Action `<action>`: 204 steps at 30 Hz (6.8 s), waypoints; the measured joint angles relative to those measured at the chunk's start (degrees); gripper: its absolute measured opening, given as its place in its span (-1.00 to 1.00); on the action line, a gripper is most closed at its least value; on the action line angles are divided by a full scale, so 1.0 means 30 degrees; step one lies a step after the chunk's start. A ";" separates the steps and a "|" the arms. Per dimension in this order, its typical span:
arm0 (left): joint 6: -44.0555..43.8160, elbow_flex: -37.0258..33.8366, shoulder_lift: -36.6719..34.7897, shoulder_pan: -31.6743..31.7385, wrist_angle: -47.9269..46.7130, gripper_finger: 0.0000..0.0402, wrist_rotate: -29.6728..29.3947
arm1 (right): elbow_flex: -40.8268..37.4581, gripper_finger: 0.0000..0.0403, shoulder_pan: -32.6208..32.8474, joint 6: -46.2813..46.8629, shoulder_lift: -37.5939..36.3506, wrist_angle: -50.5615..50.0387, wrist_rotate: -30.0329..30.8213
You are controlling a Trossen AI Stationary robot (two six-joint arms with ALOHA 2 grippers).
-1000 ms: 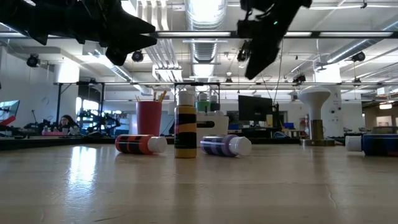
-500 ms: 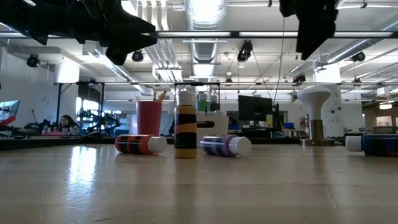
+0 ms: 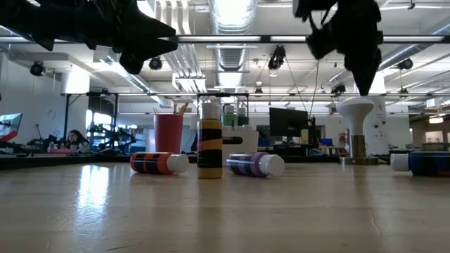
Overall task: Pick & Place Paint Supplies
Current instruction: Put the blue paint bottle into the white bin
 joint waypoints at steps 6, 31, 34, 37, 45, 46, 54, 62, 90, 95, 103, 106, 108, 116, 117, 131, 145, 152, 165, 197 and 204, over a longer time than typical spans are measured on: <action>-0.0082 0.0000 0.0000 0.0000 -0.0206 -0.06 0.0058 | 0.0000 0.25 -0.1182 -0.2306 0.2895 -0.1040 -0.0978; -0.0104 -0.0007 0.0000 -0.0007 -0.0370 -0.06 0.0094 | 0.1530 0.35 -0.2018 -0.6562 0.9844 -0.2340 -0.2403; -0.0104 -0.0007 0.0000 0.0000 -0.0437 -0.06 0.0138 | 0.1505 0.32 -0.2018 -0.6180 1.0168 -0.2398 -0.2431; -0.0104 -0.0015 0.0000 0.0000 -0.0443 -0.06 0.0168 | 0.1431 0.30 -0.2018 -0.5872 1.0475 -0.2410 -0.2435; -0.0184 -0.0022 0.0000 0.0000 -0.0538 -0.06 0.0211 | 0.1220 0.36 -0.2004 -0.5267 1.0711 -0.2298 -0.2477; -0.0184 -0.0022 0.0000 0.0000 -0.0531 -0.06 0.0211 | 0.1169 0.38 -0.2004 -0.5160 1.0711 -0.2300 -0.2510; -0.0177 -0.0022 0.0000 0.0000 -0.0591 -0.06 0.0211 | 0.0589 0.45 -0.2004 -0.4529 1.0704 -0.1887 -0.2887; -0.0169 -0.0022 0.0000 0.0000 -0.0596 -0.06 0.0211 | -0.0299 0.33 -0.1916 -0.4262 1.0704 -0.1105 -0.3549; -0.0162 -0.0022 0.0000 -0.0015 -0.0589 -0.06 0.0219 | -0.1909 -0.17 -0.1924 -0.4103 1.0675 0.1092 -0.3964; -0.0162 -0.0022 0.0000 -0.0015 -0.0596 -0.06 0.0219 | -0.1909 -0.44 -0.1924 -0.4303 1.0675 0.1056 -0.3964; -0.0162 -0.0022 0.0000 -0.0007 -0.0589 -0.06 0.0219 | -0.1923 -0.44 -0.1909 -0.5076 1.0228 0.1207 -0.3771; -0.0162 -0.0022 0.0000 0.0007 -0.0595 -0.06 0.0219 | -0.1918 -0.44 -0.1914 -0.5049 0.9398 0.1303 -0.3548; -0.0162 -0.0022 0.0000 0.0007 -0.0596 -0.06 0.0219 | -0.1916 -0.44 -0.1916 -0.4838 0.8709 0.1311 -0.3394; -0.0162 -0.0022 0.0000 0.0000 -0.0589 -0.06 0.0219 | -0.1909 -0.44 -0.1916 -0.3591 0.5806 0.1238 -0.3339; -0.0162 -0.0022 0.0000 0.0000 -0.0589 -0.06 0.0212 | -0.1896 -0.44 -0.1916 -0.3507 0.5423 0.1245 -0.3323; 0.0078 -0.0022 0.0000 0.0000 -0.0589 -0.06 0.0211 | -0.1552 -0.44 -0.1916 -0.1656 0.0978 0.2158 -0.2090; 0.0078 -0.0022 0.0005 0.0000 -0.0589 -0.06 0.0204 | -0.1546 -0.44 -0.1916 -0.2646 -0.1173 0.5364 0.0900; 0.0078 -0.0022 0.0000 -0.0015 -0.0589 -0.06 0.0204 | -0.1545 -0.44 -0.1916 -0.5201 -0.2114 0.9428 0.2610; 0.0071 -0.0022 0.0000 -0.0007 -0.0589 -0.06 0.0197 | -0.1547 -0.44 -0.1945 -0.8494 -0.1950 1.5110 0.3685; 0.0064 -0.0022 0.0000 0.0007 -0.0566 -0.06 0.0022 | -0.1362 -0.44 -0.5184 -0.9498 0.2398 2.1925 0.2805; 0.0064 -0.0022 0.0000 0.0007 -0.0509 -0.06 0.0029 | -0.0159 -0.44 -0.5271 -1.0651 0.4075 2.2339 0.4146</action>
